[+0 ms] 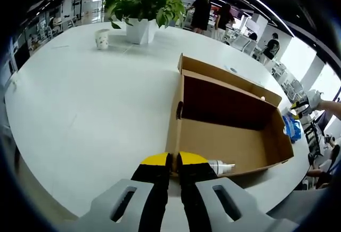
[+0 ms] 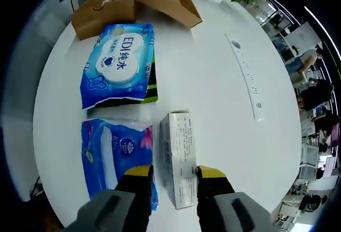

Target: Operate the shoe box by opening the lid, removing the specified soft item, and placing it in the target area until the item is outside and the box remains undamaged.

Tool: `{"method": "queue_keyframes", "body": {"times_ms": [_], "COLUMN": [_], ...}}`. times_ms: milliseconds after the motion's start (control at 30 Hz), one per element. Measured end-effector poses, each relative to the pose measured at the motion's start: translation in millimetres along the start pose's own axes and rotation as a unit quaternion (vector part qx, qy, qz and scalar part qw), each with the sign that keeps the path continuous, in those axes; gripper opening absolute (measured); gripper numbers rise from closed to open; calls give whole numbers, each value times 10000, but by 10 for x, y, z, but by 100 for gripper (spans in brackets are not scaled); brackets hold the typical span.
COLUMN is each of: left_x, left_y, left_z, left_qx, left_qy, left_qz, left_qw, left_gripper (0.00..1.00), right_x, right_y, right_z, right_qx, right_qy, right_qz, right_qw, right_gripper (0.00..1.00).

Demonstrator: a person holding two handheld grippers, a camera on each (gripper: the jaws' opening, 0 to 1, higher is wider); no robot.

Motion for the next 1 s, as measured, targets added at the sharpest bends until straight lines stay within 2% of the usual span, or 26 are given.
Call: {"method": "queue_keyframes", "body": {"times_ms": [200, 500, 733, 1000], "left_x": [-4, -8, -27, -30], "left_y": [-18, -19, -29, -84], "left_z": [-8, -8, 10, -17], "left_qx": [-14, -5, -10, 11], "left_qy": [10, 25, 92, 26], "left_qz": [18, 26, 306, 589], "left_qw": [10000, 10000, 9995, 9983], "left_gripper": [4, 4, 4, 5], "right_x": [-1, -37, -151, -264], "right_y": [-31, 69, 208, 421], "right_z": [-136, -379, -587, -815], "right_qx": [157, 342, 498, 684], "right_qy": [-103, -214, -467, -871], "right_qz": [299, 503, 767, 1335], "right_qw": [9994, 9979, 9947, 9848], "right_gripper": [35, 41, 49, 59]}}
Point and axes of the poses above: the point that each gripper's makers call its tool centre point, and the gripper's own axes: z roughly forward along the fingers, y roughly to its left, x roughly out of its underside, the point moved 1 cm from there along -z, roughly backward along the fingers, and after that the axes turned 6 degrees about z, right-handed, at the moved point
